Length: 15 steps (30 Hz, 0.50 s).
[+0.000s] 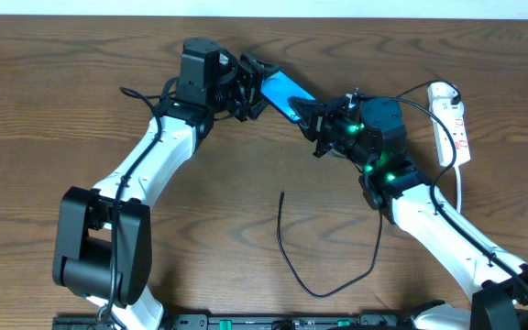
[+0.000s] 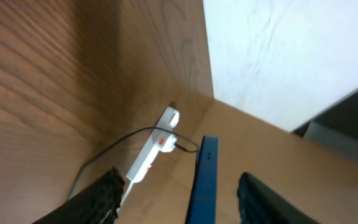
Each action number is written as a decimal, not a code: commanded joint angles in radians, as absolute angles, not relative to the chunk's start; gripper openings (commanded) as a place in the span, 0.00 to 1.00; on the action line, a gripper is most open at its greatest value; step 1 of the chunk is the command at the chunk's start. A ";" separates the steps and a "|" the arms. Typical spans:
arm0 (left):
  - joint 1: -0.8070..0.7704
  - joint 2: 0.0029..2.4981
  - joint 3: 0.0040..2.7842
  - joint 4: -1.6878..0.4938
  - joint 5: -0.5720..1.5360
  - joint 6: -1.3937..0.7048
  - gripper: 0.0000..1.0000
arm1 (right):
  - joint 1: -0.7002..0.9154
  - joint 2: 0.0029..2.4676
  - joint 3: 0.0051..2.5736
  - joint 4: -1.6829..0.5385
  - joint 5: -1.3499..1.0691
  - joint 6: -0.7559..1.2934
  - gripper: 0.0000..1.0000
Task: Plug charger to phone and switch on socket
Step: 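Regrasp the phone's bottom end with the left gripper from the right gripper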
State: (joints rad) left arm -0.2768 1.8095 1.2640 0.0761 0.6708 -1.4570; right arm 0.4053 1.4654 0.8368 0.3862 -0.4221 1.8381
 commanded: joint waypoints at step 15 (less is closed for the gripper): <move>-0.276 1.784 1.269 0.091 0.662 -1.453 0.43 | 0.453 1.459 0.856 0.400 -0.416 1.900 0.01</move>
